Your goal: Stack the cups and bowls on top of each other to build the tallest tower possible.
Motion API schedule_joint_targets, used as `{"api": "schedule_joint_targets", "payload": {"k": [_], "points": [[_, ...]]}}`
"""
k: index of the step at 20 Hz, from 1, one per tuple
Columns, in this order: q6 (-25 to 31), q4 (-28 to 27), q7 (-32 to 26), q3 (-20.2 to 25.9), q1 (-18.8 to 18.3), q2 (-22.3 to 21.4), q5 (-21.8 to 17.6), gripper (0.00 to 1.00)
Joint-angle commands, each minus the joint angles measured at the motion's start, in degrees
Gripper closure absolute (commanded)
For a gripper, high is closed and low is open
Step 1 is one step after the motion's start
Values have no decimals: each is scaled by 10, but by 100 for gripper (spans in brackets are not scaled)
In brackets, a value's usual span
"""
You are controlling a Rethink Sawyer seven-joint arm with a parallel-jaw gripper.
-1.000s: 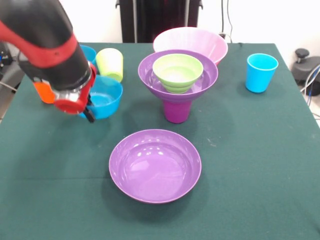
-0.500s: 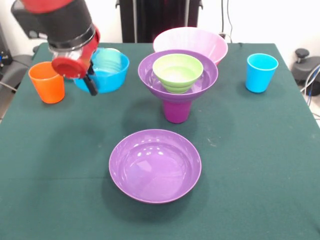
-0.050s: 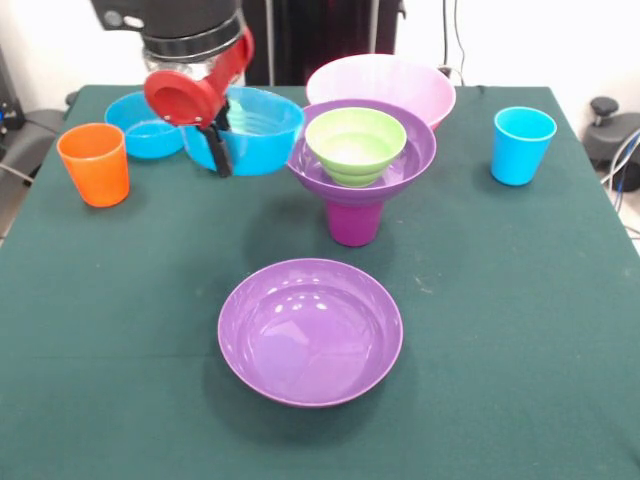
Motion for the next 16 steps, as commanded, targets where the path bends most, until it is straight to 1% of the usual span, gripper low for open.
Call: {"api": "schedule_joint_targets", "payload": {"k": [1, 5, 9, 13, 15, 16], "points": [[-61, 69, 221, -64, 55, -8, 1, 100], [-72, 88, 244, -72, 69, -23, 5, 100], [-69, 102, 252, -73, 75, -41, 10, 100], [-52, 107, 257, -70, 77, -55, 14, 100], [-38, 107, 249, -68, 72, -66, 18, 100], [-30, 97, 243, -68, 70, -62, 18, 100]]}}
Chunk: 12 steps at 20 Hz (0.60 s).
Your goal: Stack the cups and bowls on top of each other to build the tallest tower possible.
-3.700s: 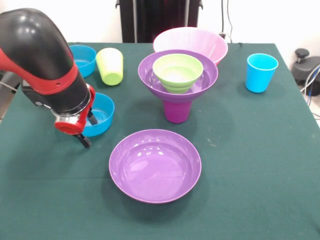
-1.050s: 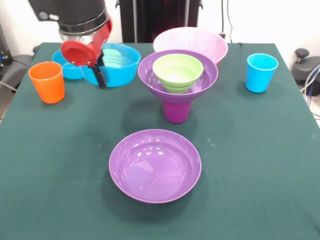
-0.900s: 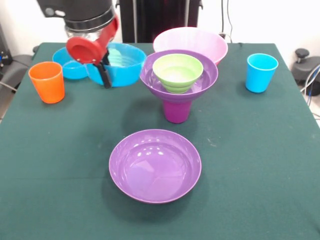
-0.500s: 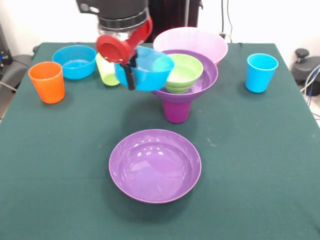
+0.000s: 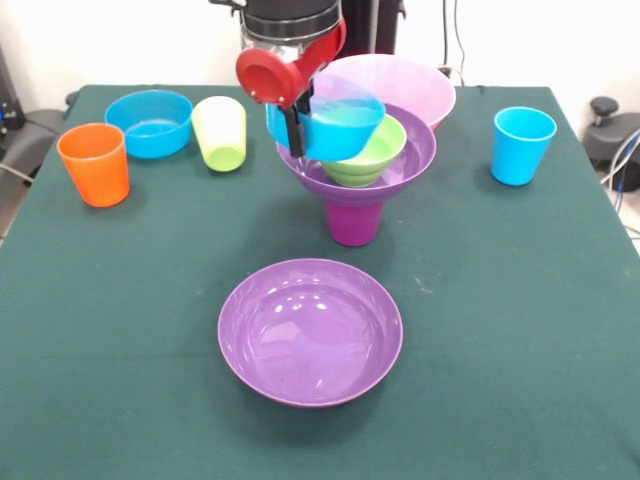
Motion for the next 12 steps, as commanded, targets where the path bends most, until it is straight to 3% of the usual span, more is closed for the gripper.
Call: {"api": "schedule_joint_targets", "payload": {"k": [1, 4, 12], "points": [[24, 30, 97, -27, 6, -24, 10, 100], [27, 24, 94, -28, 6, -15, 10, 100], [-35, 48, 91, -9, -16, 33, 21, 100]]}}
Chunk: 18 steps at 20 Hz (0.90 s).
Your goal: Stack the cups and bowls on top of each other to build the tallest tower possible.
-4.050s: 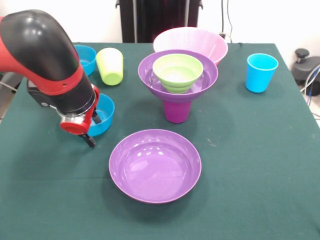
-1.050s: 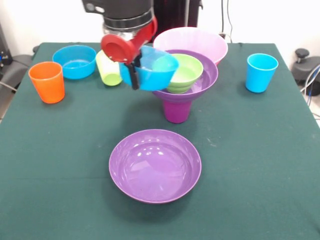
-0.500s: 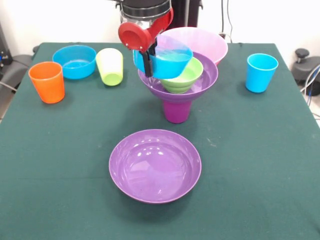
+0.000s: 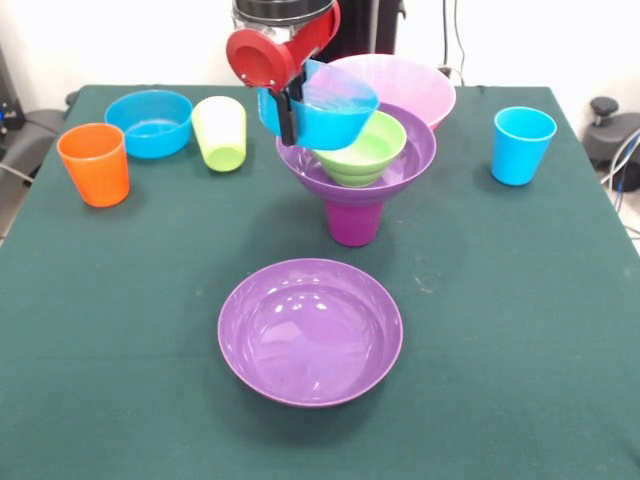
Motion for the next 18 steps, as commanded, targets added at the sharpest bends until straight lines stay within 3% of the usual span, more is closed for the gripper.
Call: {"api": "schedule_joint_targets", "payload": {"k": [1, 18], "points": [[-41, 45, 90, -3, -16, 51, 16, 100], [1, 47, 97, -20, -2, 60, 24, 100]]}}
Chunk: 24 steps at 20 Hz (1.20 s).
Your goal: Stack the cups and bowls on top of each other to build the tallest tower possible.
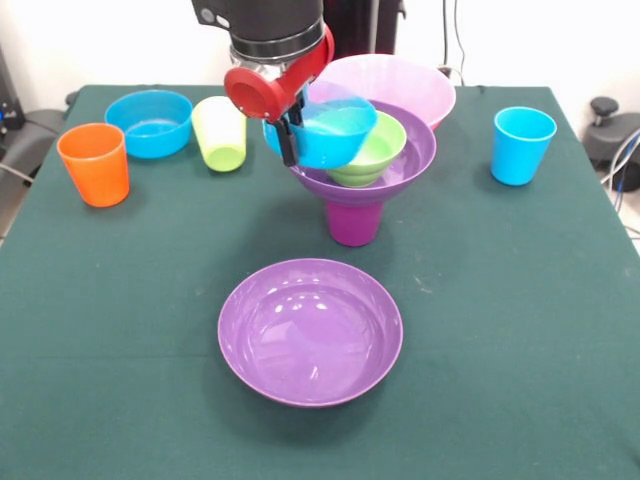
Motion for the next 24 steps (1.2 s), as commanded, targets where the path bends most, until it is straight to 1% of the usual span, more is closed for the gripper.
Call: {"api": "schedule_joint_targets", "payload": {"k": [1, 16, 21, 24], "points": [[20, 39, 97, -19, 15, 18, 8, 100], [6, 70, 98, -15, 9, 14, 11, 100], [-18, 92, 97, -5, 2, 18, 15, 100], [-26, 97, 95, 0, -2, 18, 18, 100]]}}
